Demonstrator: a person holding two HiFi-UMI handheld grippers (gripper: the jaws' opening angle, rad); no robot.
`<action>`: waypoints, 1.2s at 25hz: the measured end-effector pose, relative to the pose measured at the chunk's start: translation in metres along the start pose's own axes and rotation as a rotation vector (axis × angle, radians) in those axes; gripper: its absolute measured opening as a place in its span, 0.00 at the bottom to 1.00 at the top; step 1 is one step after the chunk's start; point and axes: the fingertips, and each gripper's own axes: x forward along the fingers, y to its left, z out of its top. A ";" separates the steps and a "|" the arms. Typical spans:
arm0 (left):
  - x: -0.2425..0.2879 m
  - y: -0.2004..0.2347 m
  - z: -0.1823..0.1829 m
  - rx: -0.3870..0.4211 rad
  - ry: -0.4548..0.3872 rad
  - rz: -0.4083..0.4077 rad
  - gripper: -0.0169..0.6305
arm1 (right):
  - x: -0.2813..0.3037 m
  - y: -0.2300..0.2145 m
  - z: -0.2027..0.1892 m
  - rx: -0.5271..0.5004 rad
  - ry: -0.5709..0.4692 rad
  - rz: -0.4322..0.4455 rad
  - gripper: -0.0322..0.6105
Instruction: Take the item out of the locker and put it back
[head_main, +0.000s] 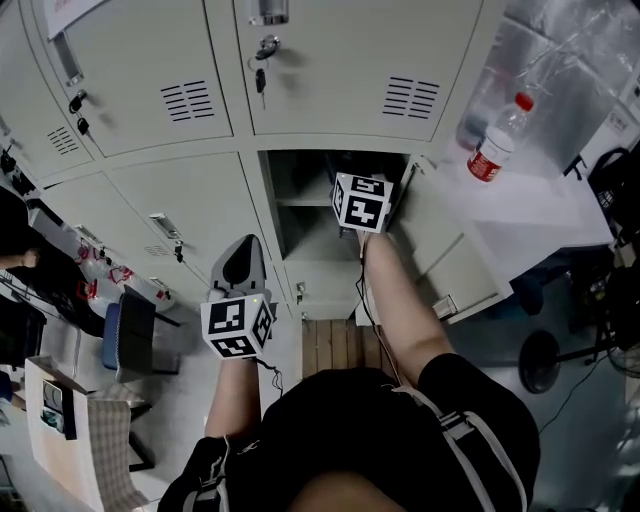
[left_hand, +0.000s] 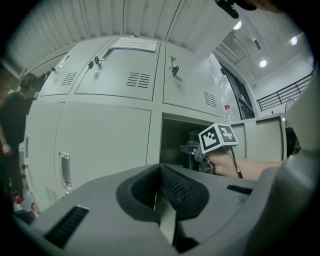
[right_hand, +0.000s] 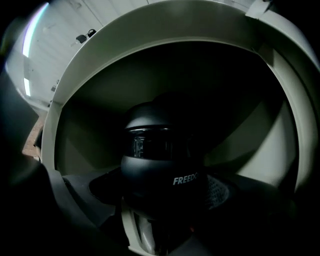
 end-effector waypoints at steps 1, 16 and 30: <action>0.001 0.002 -0.001 -0.002 0.002 0.002 0.05 | 0.002 -0.001 0.000 -0.005 -0.009 -0.004 0.74; 0.011 -0.006 -0.009 -0.004 0.021 -0.019 0.05 | -0.008 -0.002 -0.005 0.021 -0.050 -0.027 0.83; 0.013 -0.028 -0.005 0.006 -0.004 -0.030 0.05 | -0.132 0.042 0.018 -0.003 -0.249 0.157 0.13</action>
